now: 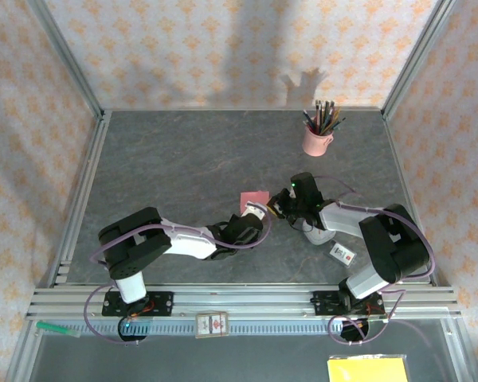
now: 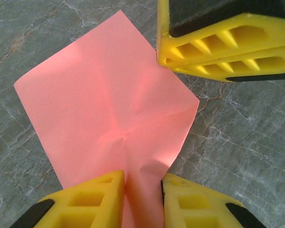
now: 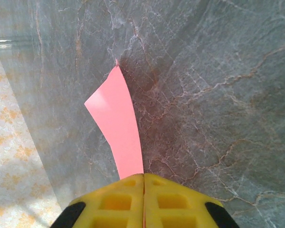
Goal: Fold a paper plane with a square sheet of paper (pick it up from the middle)
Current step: Perform the fifth fold on the wing at the bottom-center of the table.
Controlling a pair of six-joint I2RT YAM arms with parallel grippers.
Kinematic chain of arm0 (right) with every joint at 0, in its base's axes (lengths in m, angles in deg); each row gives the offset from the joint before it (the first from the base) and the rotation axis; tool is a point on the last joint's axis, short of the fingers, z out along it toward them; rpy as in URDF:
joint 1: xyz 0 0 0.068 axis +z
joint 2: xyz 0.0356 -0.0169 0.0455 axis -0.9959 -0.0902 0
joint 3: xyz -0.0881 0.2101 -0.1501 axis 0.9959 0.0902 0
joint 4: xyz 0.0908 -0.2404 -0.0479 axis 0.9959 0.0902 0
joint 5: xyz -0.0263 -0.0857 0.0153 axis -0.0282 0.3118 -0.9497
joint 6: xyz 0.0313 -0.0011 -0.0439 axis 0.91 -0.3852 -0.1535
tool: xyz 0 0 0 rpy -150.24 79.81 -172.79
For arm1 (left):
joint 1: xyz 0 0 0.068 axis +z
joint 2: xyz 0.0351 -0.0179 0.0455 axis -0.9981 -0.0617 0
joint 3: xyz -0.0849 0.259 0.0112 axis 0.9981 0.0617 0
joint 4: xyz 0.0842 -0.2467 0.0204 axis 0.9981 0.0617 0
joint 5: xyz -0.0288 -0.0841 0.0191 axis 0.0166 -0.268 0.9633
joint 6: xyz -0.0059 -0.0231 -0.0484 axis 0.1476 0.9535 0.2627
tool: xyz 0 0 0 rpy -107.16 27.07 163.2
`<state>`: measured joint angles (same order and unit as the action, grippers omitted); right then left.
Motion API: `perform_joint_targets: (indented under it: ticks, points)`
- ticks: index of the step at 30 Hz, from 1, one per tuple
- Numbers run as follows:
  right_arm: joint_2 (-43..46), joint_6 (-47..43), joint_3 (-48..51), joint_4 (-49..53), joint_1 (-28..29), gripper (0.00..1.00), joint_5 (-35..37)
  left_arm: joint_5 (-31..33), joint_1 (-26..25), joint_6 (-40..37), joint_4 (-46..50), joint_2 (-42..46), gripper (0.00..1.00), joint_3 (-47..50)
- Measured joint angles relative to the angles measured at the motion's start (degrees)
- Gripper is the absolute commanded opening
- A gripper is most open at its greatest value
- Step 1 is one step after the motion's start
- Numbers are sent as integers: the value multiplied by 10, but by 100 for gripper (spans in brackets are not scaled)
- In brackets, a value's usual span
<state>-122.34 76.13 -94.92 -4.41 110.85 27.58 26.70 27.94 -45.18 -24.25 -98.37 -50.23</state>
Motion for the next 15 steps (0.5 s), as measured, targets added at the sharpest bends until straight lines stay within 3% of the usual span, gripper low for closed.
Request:
perform_joint_targets:
  ticks: [4, 9, 15]
  points:
    - [0, -2, 0, 0, 0, 7, 0, 0, 0, 0, 0, 11, 23, 5]
    - [-1, -17, -1, 5, 0, 18, 0, 0, 0, 0, -1, 11, 22, 5]
    - [-8, -30, -1, 6, 0, 22, -14, 0, 0, 0, -5, 11, 22, 5]
